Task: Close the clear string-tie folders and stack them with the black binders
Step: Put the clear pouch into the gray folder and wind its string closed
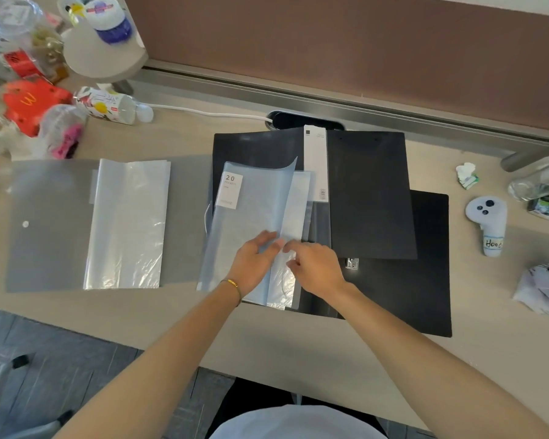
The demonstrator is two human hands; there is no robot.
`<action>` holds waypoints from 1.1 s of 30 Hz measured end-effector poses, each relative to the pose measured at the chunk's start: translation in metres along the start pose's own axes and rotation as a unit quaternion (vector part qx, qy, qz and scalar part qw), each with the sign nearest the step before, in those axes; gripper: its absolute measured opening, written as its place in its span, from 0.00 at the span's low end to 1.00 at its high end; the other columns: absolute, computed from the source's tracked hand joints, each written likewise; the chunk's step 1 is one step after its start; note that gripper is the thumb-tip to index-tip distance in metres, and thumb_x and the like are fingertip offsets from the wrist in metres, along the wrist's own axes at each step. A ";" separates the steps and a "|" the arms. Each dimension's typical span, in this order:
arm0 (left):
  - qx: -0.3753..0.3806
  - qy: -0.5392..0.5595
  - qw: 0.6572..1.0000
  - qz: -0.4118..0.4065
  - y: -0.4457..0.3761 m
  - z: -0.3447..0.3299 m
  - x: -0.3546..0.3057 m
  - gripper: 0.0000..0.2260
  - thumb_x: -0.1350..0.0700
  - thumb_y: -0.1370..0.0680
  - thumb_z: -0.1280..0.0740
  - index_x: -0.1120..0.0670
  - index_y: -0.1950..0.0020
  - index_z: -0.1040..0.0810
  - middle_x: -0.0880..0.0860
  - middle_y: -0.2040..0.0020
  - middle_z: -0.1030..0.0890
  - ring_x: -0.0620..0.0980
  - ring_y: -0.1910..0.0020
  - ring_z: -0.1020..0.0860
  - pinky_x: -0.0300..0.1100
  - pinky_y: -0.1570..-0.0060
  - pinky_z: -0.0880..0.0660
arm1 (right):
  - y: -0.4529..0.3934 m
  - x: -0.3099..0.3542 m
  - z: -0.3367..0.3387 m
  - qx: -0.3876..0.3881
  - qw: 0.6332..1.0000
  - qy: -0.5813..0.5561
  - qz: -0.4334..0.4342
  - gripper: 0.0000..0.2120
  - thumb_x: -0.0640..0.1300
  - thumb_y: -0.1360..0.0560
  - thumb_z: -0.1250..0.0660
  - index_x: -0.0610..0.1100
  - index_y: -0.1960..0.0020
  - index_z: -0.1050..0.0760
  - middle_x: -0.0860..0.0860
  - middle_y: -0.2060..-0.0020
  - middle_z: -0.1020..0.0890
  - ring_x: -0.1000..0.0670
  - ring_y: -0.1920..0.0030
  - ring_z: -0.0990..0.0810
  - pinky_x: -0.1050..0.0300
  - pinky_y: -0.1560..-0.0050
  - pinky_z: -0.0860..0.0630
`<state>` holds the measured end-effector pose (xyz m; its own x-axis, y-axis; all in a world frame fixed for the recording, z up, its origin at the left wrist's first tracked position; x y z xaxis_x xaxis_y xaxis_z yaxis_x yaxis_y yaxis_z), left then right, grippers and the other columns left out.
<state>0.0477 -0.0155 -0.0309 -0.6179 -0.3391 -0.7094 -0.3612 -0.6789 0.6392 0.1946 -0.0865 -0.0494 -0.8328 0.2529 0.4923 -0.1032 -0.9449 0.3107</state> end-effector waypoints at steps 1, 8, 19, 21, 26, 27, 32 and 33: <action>0.006 0.010 1.000 0.003 0.000 0.002 0.002 0.28 0.35 0.21 0.37 0.48 0.25 0.25 0.49 0.27 0.23 0.54 0.28 0.25 0.55 0.25 0.30 | -0.004 0.001 -0.001 0.016 0.999 0.031 0.018 0.11 0.44 0.22 0.33 0.50 0.40 0.21 0.52 0.49 0.14 0.47 0.51 0.16 0.52 0.51 0.20; 0.003 -0.011 1.000 -0.004 -0.005 0.003 0.007 0.24 0.42 0.19 0.32 0.49 0.25 0.26 0.46 0.26 0.26 0.51 0.27 0.27 0.39 0.28 0.35 | -0.007 -0.010 -0.003 0.038 0.999 -0.025 -0.026 0.07 0.39 0.26 0.35 0.47 0.59 0.20 0.52 0.65 0.16 0.46 0.63 0.17 0.52 0.57 0.19; -0.087 -0.318 0.941 -0.070 -0.007 -0.018 0.015 0.20 0.48 0.19 0.35 0.46 0.27 0.27 0.50 0.21 0.34 0.56 0.26 0.31 0.53 0.30 0.31 | 0.022 -0.016 0.047 -0.060 0.841 -0.467 -0.266 0.15 0.48 0.21 0.30 0.37 0.56 0.15 0.41 0.64 0.13 0.41 0.60 0.13 0.50 0.56 0.15; -0.092 -0.381 0.916 -0.089 -0.008 -0.022 0.021 0.23 0.47 0.20 0.35 0.45 0.25 0.30 0.52 0.21 0.35 0.57 0.27 0.32 0.54 0.30 0.33 | 0.021 -0.013 0.051 -0.067 0.816 -0.495 -0.290 0.21 0.53 0.20 0.33 0.35 0.56 0.16 0.40 0.63 0.13 0.42 0.62 0.13 0.52 0.57 0.15; -0.095 -0.464 0.875 -0.098 -0.012 -0.026 0.037 0.26 0.41 0.19 0.37 0.44 0.23 0.35 0.54 0.22 0.38 0.59 0.25 0.35 0.62 0.27 0.39 | 0.008 -0.020 0.069 -0.114 0.726 -0.572 -0.364 0.20 0.52 0.21 0.31 0.38 0.65 0.21 0.44 0.67 0.17 0.49 0.66 0.18 0.54 0.55 0.18; -0.107 -0.441 0.885 -0.100 -0.012 -0.024 0.040 0.25 0.41 0.20 0.36 0.45 0.24 0.33 0.55 0.22 0.36 0.60 0.25 0.35 0.63 0.26 0.40 | 0.005 -0.023 0.073 -0.117 0.739 -0.549 -0.373 0.19 0.51 0.21 0.31 0.38 0.64 0.20 0.45 0.67 0.17 0.49 0.65 0.19 0.55 0.54 0.18; -0.294 -0.248 0.922 -0.049 -0.013 0.005 0.050 0.25 0.47 0.25 0.28 0.51 0.29 0.26 0.62 0.26 0.30 0.66 0.26 0.32 0.59 0.29 0.33 | -0.007 -0.024 0.080 -0.085 0.824 -0.440 -0.346 0.14 0.49 0.21 0.30 0.39 0.56 0.15 0.44 0.60 0.13 0.48 0.60 0.15 0.56 0.54 0.16; -0.301 -0.249 0.920 -0.011 -0.013 0.011 0.050 0.29 0.45 0.25 0.27 0.51 0.26 0.29 0.62 0.24 0.32 0.65 0.25 0.34 0.58 0.28 0.34 | -0.010 -0.022 0.080 -0.078 0.834 -0.432 -0.335 0.13 0.48 0.21 0.31 0.40 0.56 0.15 0.45 0.60 0.13 0.47 0.59 0.14 0.55 0.53 0.16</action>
<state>0.0139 -0.0168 -0.0715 -0.9125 -0.0824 -0.4008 -0.0174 -0.9708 0.2392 0.2575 -0.0661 0.0022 0.1355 0.7272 0.6729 -0.5140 -0.5290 0.6752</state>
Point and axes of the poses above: each hand's wrist, its own y-axis away from the middle knuckle, its own z-axis out of the back of the hand, x = y × z, the point moved 1 cm from there along -y, towards the middle knuckle
